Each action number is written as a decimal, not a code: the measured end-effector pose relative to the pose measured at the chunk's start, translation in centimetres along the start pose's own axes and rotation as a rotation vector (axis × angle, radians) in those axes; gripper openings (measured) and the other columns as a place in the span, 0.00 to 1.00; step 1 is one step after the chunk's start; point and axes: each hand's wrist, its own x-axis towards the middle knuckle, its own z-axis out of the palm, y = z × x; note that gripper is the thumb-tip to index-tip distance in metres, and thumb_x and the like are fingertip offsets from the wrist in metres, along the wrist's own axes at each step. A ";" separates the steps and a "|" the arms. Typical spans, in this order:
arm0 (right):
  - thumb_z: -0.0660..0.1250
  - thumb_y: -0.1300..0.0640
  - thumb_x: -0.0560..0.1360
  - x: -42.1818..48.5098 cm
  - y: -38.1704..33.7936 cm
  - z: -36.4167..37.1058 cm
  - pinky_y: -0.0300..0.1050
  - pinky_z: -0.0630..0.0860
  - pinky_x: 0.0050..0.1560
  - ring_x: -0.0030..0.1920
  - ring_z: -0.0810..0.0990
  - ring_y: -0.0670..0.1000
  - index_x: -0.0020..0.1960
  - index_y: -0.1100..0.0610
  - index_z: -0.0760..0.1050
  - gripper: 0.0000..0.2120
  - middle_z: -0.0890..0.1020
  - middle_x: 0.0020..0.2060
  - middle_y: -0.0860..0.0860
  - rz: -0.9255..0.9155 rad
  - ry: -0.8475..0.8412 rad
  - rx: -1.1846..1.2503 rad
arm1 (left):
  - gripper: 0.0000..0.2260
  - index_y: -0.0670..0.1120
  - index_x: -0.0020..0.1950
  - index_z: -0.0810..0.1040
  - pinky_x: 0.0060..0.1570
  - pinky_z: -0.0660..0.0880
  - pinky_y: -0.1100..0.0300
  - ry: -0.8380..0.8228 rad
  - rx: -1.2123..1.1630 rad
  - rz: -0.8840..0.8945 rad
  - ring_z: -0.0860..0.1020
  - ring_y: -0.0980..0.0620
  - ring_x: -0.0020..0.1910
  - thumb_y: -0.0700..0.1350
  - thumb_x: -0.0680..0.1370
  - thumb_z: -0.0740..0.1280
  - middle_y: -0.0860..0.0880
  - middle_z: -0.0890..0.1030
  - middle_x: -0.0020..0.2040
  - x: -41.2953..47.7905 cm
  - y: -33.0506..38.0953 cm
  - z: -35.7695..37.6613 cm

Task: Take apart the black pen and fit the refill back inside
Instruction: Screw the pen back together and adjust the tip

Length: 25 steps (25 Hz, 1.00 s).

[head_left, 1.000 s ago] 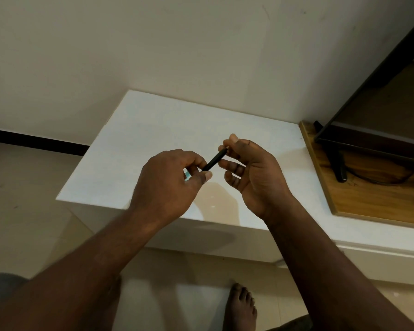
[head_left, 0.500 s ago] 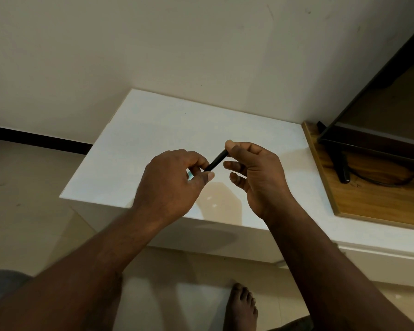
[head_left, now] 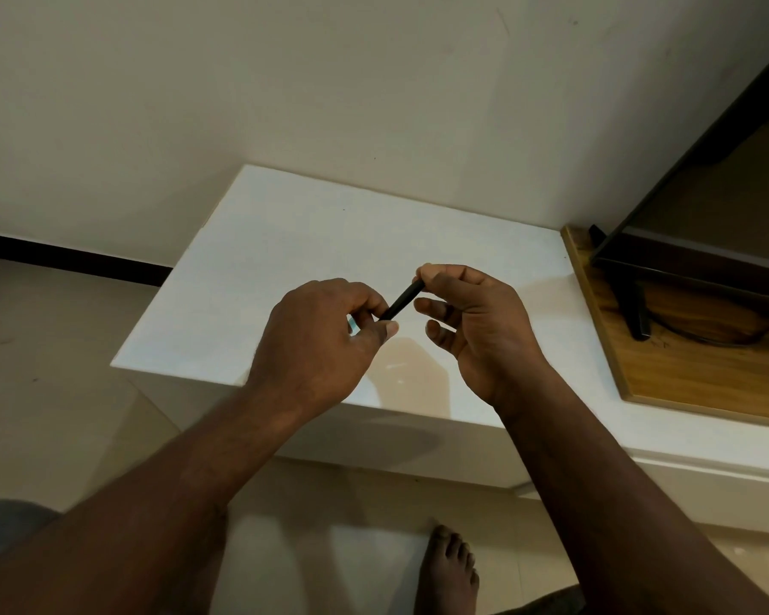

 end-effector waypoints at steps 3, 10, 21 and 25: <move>0.78 0.53 0.75 0.0 0.0 -0.1 0.43 0.77 0.41 0.40 0.86 0.46 0.41 0.50 0.85 0.05 0.88 0.43 0.48 0.003 -0.003 -0.019 | 0.07 0.53 0.51 0.85 0.38 0.69 0.67 0.002 0.006 0.003 0.76 0.60 0.37 0.55 0.76 0.73 0.58 0.83 0.41 0.0 0.0 0.0; 0.72 0.53 0.75 0.0 -0.2 -0.5 0.45 0.77 0.45 0.43 0.85 0.48 0.48 0.51 0.87 0.05 0.89 0.50 0.50 -0.027 -0.089 0.043 | 0.07 0.54 0.50 0.85 0.39 0.74 0.62 -0.003 -0.014 0.000 0.78 0.59 0.38 0.55 0.76 0.73 0.58 0.83 0.41 0.1 0.1 -0.1; 0.78 0.50 0.75 0.1 -0.2 -0.5 0.46 0.77 0.46 0.42 0.86 0.47 0.46 0.52 0.85 0.06 0.88 0.47 0.48 -0.025 -0.038 -0.023 | 0.06 0.54 0.50 0.84 0.38 0.72 0.64 -0.004 -0.013 0.000 0.77 0.60 0.37 0.55 0.76 0.73 0.58 0.82 0.41 -0.1 0.2 -0.1; 0.73 0.54 0.78 0.1 -0.3 -0.7 0.46 0.77 0.46 0.44 0.86 0.48 0.48 0.52 0.87 0.04 0.89 0.50 0.50 -0.048 -0.074 -0.009 | 0.06 0.53 0.49 0.84 0.38 0.71 0.65 0.000 -0.021 -0.001 0.77 0.60 0.37 0.54 0.76 0.74 0.58 0.82 0.40 0.0 0.2 -0.2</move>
